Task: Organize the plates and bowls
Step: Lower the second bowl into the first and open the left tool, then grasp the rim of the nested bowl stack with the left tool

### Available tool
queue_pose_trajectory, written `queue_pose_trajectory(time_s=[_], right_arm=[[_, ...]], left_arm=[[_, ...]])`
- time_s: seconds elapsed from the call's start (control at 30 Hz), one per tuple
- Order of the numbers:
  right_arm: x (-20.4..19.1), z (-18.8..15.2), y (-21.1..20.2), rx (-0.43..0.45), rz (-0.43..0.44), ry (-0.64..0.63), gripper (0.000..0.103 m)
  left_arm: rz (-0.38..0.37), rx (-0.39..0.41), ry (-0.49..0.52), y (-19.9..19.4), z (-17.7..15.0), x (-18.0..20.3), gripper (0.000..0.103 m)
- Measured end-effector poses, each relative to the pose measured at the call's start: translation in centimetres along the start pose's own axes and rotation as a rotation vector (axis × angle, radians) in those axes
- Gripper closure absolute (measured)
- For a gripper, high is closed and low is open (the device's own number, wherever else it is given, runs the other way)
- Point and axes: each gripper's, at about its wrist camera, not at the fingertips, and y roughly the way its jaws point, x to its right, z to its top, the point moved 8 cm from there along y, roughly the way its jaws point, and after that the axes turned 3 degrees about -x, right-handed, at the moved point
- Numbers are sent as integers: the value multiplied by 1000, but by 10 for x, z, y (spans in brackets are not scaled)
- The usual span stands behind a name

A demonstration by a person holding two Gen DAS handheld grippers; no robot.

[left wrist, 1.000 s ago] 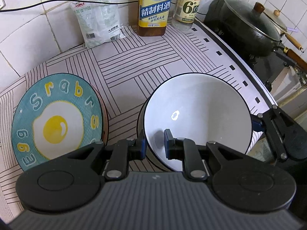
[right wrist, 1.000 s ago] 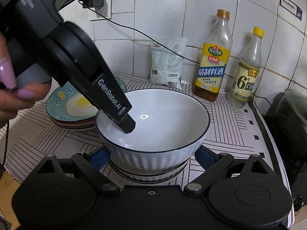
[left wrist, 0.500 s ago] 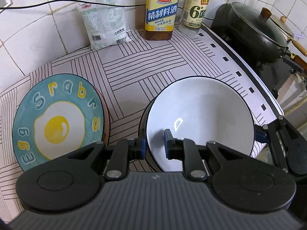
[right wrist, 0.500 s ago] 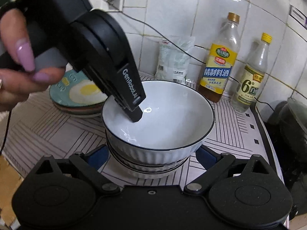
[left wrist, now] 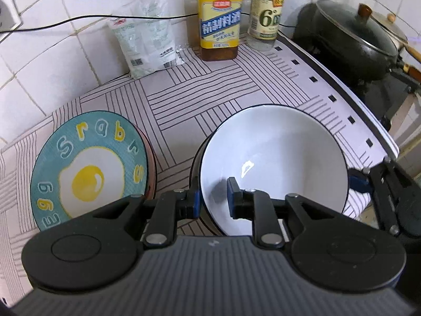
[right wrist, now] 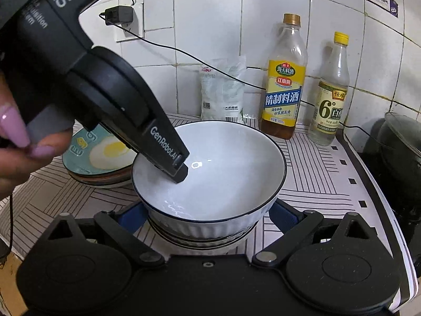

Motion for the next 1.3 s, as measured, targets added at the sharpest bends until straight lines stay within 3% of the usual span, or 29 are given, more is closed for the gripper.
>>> queue_pose_trajectory(time_s=[0.2,0.43,0.5,0.57,0.8,1.13,1.3], right_arm=[[0,0,3,-7,6,14,4],[1,1,2,5,14,6,4],[1,1,2,9,13,8,3],[0,1,2,13,13,10,3],[-1,0,1,14,6,0,4],[-3,-7,-33,34,12,46,3],[-5,-29,-40,74,14,115,2]], left_arm=[[-67,2,-114,-2,1,-11,78],[-57,29,-65,-9,-1,-5,69],[-28,45,-45,-14,-2,-5,60],[-9,65,-21,-21,-1,-5,60],[-45,58,-52,-24,-5,-13,61],[-132,42,-137,-40,-22,-30,59],[-192,59,-221,-39,-33,-42,56]])
